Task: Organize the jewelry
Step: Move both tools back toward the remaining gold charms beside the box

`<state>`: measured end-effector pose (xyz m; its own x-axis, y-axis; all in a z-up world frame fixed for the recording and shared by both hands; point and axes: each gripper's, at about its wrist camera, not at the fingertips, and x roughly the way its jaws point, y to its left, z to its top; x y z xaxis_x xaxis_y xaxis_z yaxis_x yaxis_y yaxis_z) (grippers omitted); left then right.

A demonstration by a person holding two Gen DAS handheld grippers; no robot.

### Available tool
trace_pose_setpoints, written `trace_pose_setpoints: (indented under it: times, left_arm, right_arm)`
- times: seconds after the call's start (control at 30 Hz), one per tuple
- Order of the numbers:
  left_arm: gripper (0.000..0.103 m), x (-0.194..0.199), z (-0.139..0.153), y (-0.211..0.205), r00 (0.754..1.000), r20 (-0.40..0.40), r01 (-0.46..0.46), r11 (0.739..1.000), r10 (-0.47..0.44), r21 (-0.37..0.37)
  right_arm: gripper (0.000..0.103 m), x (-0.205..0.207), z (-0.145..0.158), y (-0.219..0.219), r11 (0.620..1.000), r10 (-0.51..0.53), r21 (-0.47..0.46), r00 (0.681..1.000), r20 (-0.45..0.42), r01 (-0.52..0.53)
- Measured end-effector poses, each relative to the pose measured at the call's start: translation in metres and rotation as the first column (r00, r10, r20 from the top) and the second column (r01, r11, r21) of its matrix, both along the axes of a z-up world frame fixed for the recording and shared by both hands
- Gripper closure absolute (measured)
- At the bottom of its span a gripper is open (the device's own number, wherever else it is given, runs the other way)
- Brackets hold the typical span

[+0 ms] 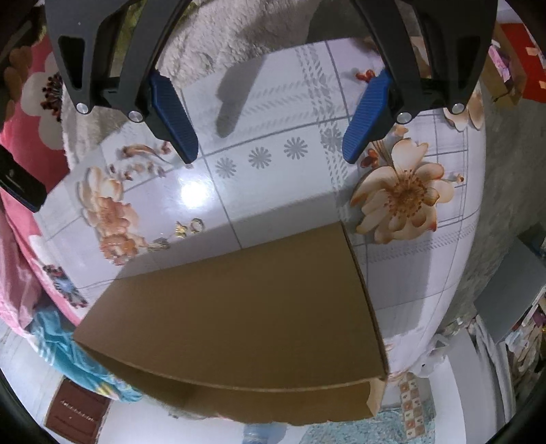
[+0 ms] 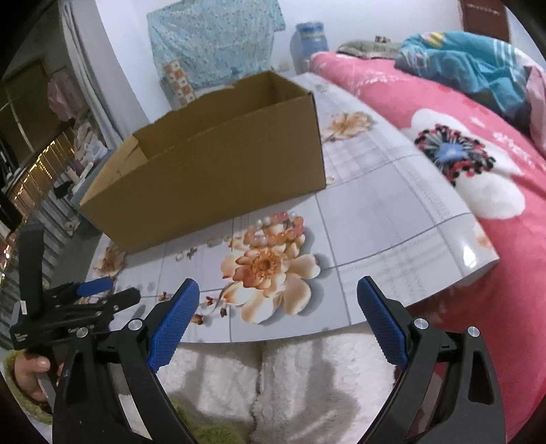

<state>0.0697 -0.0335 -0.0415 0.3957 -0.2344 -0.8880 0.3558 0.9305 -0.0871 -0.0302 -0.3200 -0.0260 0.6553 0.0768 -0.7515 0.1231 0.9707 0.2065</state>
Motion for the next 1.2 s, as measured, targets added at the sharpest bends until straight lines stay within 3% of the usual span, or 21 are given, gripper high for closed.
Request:
trace_pose_setpoints:
  times: [0.5,1.2]
  left_arm:
    - [0.013,0.006,-0.010,-0.016,1.000,-0.002,-0.022,0.998,0.022,0.060]
    - [0.006,0.010,-0.010,-0.021,1.000,0.009,-0.024,0.995,0.024,0.096]
  right_arm:
    - [0.014,0.029,-0.016,0.024,0.995,0.090,-0.033,0.993,-0.075,-0.093]
    - [0.014,0.049,-0.018,0.045,0.985,0.161,-0.049,0.983,-0.086,-0.166]
